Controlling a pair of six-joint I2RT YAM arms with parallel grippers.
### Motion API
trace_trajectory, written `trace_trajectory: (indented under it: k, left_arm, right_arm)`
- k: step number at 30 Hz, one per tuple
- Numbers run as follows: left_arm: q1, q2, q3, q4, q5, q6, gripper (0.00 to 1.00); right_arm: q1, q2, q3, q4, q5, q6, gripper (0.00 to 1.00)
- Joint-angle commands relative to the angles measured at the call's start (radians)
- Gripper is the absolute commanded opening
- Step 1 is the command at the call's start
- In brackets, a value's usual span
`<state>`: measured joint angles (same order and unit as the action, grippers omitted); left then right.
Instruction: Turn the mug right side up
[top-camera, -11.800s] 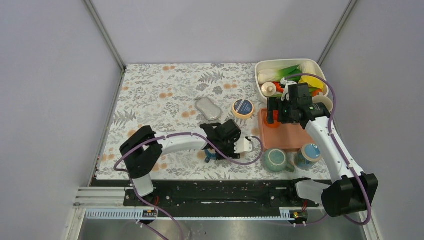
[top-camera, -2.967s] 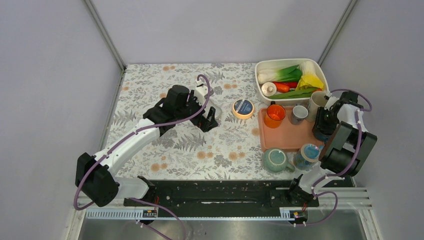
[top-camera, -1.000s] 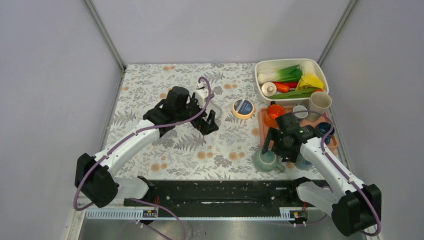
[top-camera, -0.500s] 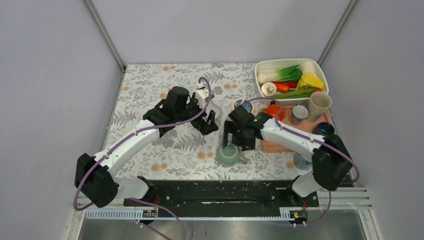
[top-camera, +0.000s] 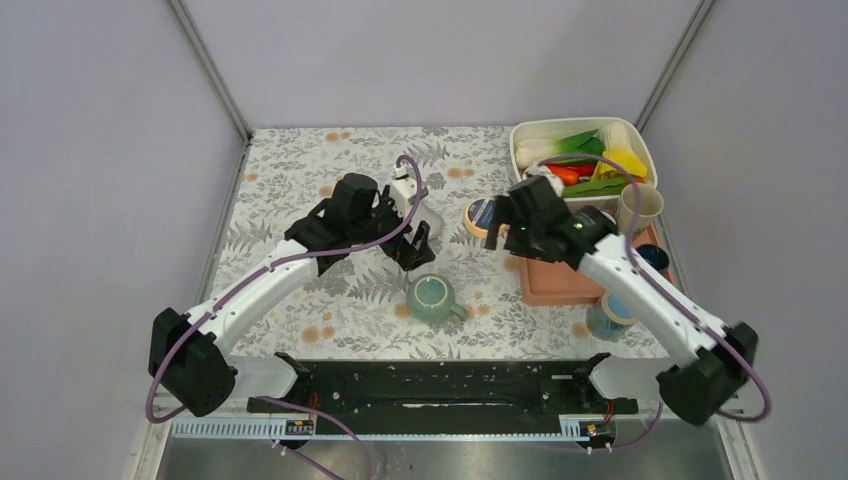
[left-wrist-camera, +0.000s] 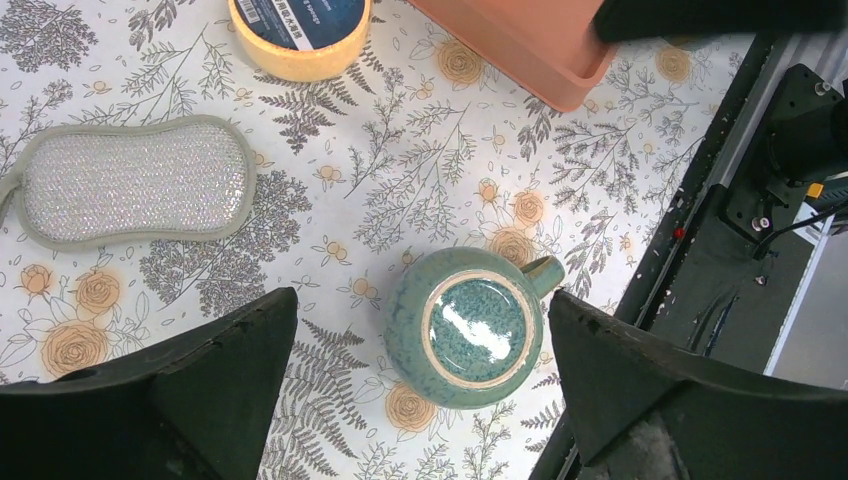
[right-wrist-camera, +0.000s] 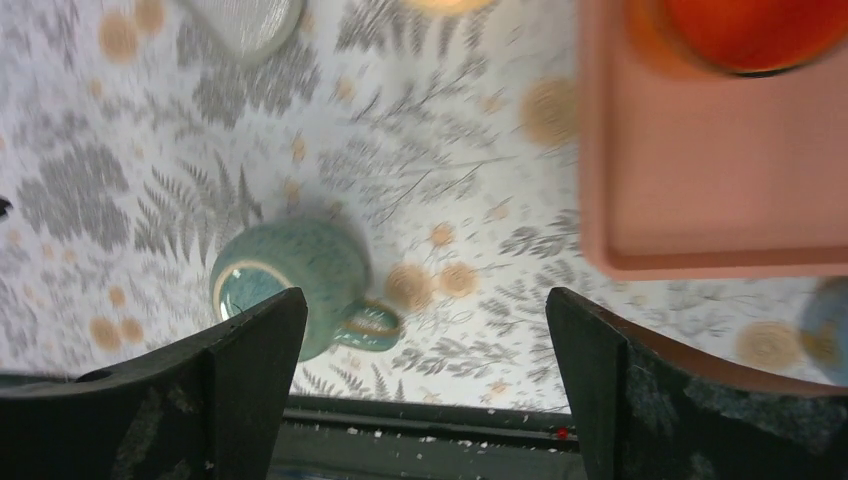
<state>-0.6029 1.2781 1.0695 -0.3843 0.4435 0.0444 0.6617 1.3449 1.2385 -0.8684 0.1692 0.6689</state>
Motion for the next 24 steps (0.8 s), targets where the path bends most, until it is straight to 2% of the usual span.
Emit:
trace_trajectory:
  k: [1, 7, 11, 19, 24]
  left_arm:
    - [0.004, -0.026, -0.002, 0.024, -0.001, 0.012, 0.99]
    - [0.003, -0.018, 0.002, 0.022, 0.018, 0.005, 0.99]
    - [0.005, 0.016, 0.016, 0.005, 0.021, 0.0, 0.99]
    - [0.005, -0.013, -0.005, 0.025, 0.021, 0.001, 0.99]
    - [0.003, -0.02, -0.012, 0.033, 0.029, -0.002, 0.99]
  right_arm:
    - [-0.118, -0.242, -0.066, -0.103, 0.212, -0.003, 0.99]
    - [-0.322, -0.466, -0.172, -0.137, 0.295, -0.021, 1.0]
    - [-0.452, -0.551, -0.215, -0.159, 0.311, -0.022, 0.99]
    - [-0.786, -0.574, -0.288, -0.159, 0.258, -0.051, 1.0]
    - [-0.923, -0.615, -0.367, -0.11, 0.231, -0.043, 0.99]
